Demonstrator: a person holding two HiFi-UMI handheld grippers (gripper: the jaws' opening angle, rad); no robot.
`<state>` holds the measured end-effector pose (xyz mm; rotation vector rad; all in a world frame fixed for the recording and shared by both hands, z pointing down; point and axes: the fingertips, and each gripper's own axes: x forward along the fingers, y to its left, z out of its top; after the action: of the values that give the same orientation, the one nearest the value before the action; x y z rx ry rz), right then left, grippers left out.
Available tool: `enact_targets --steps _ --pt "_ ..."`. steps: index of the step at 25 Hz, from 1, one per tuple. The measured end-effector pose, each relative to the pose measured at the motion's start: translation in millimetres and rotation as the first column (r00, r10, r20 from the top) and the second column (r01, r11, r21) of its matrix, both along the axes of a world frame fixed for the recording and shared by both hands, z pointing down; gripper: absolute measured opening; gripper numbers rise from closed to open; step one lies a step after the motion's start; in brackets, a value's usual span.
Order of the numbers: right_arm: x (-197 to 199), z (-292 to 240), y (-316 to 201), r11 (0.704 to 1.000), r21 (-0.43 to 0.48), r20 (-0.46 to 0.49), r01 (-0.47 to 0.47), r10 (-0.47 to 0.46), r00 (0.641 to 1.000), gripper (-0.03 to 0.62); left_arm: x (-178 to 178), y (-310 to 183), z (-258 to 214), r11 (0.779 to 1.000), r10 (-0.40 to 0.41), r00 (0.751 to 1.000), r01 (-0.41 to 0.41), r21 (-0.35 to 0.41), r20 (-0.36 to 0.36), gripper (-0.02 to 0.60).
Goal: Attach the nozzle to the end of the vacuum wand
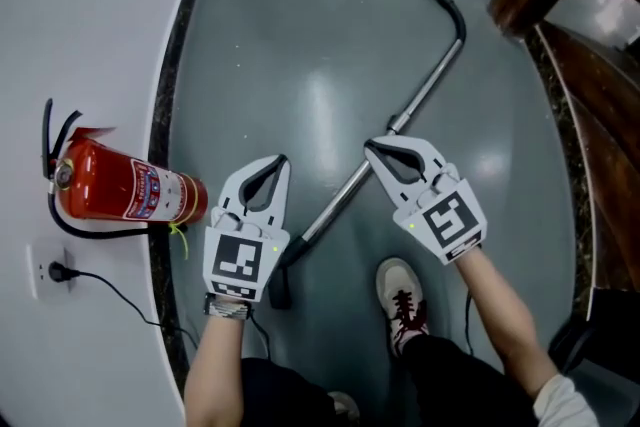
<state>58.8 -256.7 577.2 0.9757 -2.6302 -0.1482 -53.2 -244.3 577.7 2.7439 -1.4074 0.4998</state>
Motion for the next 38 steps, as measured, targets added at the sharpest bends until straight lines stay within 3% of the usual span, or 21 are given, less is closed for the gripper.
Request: enact_targets --steps 10,18,38 --pt "-15 -20 14 0.996 0.055 -0.055 0.074 -0.071 0.996 0.028 13 3 -19 0.997 0.018 0.980 -0.032 0.071 0.200 0.002" --pt "-18 -28 22 0.992 0.062 -0.092 0.114 -0.108 0.990 0.026 8 9 -21 0.994 0.010 0.968 -0.036 0.100 0.249 0.002" --pt "-31 -29 22 0.990 0.064 -0.109 0.126 -0.118 0.987 0.026 -14 13 -27 0.996 -0.040 0.962 0.015 0.091 0.272 0.002"
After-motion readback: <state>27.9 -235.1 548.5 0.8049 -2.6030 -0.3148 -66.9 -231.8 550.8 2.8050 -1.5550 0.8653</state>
